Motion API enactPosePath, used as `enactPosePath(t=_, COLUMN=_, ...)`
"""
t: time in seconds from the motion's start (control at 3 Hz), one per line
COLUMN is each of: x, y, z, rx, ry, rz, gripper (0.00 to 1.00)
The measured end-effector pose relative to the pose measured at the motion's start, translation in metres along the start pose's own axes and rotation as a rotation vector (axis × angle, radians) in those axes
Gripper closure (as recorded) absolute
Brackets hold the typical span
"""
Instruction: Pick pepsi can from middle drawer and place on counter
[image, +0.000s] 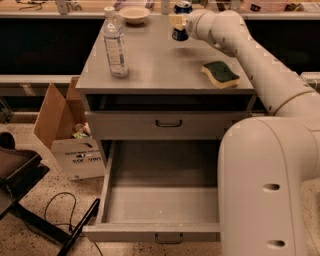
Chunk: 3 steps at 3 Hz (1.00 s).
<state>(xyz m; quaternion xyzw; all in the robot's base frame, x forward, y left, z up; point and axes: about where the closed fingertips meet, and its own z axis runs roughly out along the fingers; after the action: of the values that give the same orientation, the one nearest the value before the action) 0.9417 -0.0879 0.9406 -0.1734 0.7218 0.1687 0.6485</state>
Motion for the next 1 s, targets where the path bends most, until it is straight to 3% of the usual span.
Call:
enactPosePath(t=0.67, x=0.047, y=-0.029, z=0.022, rx=0.057, ry=0.063, rz=0.106, gripper=1.0)
enactPosePath(t=1.0, x=0.048, y=-0.031, z=0.022, rx=0.061, ry=0.065, rz=0.109, gripper=0.81)
